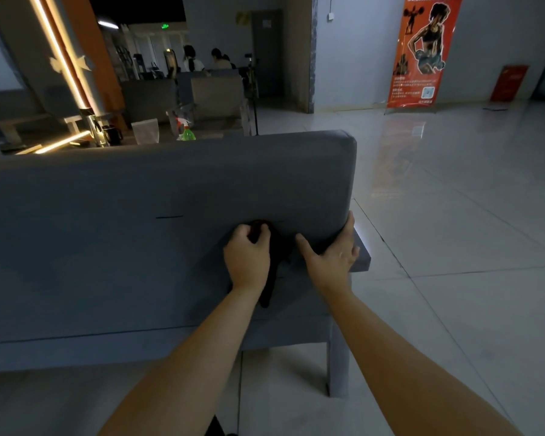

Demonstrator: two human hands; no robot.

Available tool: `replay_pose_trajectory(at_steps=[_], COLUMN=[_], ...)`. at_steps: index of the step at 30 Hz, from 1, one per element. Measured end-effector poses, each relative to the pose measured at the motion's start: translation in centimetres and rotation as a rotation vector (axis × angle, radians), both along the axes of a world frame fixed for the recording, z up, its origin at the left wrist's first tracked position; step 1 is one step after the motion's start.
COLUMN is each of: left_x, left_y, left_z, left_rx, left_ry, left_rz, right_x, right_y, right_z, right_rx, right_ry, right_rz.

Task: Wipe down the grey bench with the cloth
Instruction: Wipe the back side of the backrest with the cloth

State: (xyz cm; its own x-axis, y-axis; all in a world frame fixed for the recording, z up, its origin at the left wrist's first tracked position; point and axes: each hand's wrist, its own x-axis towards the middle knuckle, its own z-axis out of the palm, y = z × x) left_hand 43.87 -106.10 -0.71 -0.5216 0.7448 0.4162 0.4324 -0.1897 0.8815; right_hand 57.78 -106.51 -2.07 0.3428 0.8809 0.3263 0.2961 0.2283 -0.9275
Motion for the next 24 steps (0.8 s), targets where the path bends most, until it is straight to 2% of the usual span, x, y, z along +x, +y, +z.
replay_pose_trajectory(at_steps=[5,8,13,18,21,24], left_x=[4.7,4.7,-1.0,-3.3,-1.6,1.8], left_y=[0.4,1.0,1.1,0.1,-0.3,-0.3], left_z=[1.3,1.2,-0.7,-1.5,-0.8,0.9], left_rx=[-0.005,-0.014,-0.062,-0.079,-0.032,-0.002], left_ry=[0.09,0.066,-0.081,-0.112,-0.121,-0.048], left_rz=[-0.174,-0.165,-0.038,0.046,0.008,-0.104], right_x=[-0.3,0.0,-0.3,-0.5,-0.7,-0.7], right_y=[0.2,0.1,-0.1,-0.1,-0.3,-0.4], right_z=[-0.5,-0.8,-0.8,-0.5,-0.3,-0.2], right_rx=[0.054,0.045,-0.011,0.004,0.016,0.023], right_ry=[0.028,0.031,0.022,0.012,0.012,0.051], right_rz=[-0.006,0.007,-0.004,-0.026,-0.032,-0.028])
